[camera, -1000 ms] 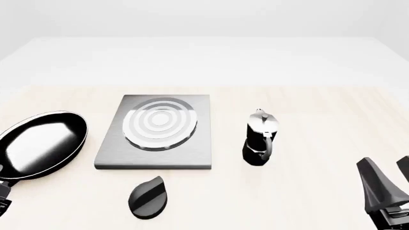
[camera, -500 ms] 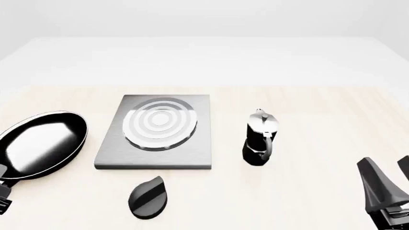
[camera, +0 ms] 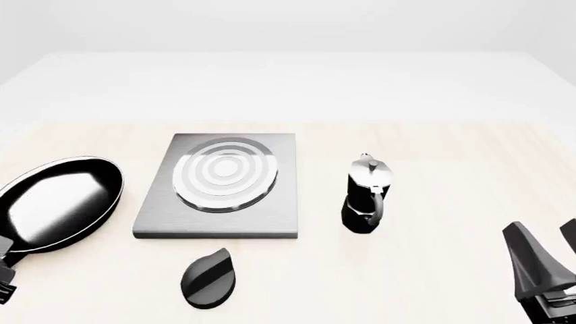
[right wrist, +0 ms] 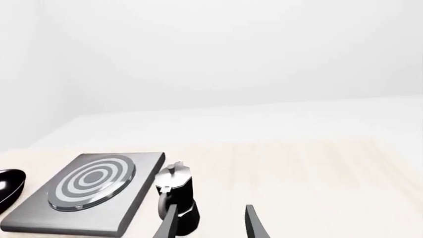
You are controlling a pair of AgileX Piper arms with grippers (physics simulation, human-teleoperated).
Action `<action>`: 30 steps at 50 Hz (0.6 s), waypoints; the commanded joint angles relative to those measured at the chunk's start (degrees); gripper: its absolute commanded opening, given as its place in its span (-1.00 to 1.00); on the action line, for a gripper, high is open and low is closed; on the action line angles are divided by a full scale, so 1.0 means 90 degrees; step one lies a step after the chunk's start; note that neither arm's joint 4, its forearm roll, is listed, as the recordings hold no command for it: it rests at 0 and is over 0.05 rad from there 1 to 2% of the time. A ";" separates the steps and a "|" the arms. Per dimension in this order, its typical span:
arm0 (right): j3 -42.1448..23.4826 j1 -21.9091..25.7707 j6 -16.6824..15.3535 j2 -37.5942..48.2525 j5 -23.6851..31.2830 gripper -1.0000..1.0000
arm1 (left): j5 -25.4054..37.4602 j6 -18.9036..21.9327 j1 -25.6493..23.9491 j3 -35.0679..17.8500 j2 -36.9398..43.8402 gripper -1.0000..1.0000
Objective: Turn on the stove and put the frying pan on it.
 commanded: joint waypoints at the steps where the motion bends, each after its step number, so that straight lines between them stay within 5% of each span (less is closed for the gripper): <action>1: -0.0008 0.0005 -0.0031 0.0000 0.0021 1.00 | -0.0683 0.0128 0.0152 0.0030 0.0713 1.00; 30: 0.0023 0.0012 -0.0082 0.0001 0.0041 1.00 | -0.1511 0.0505 0.0493 0.0048 0.1653 1.00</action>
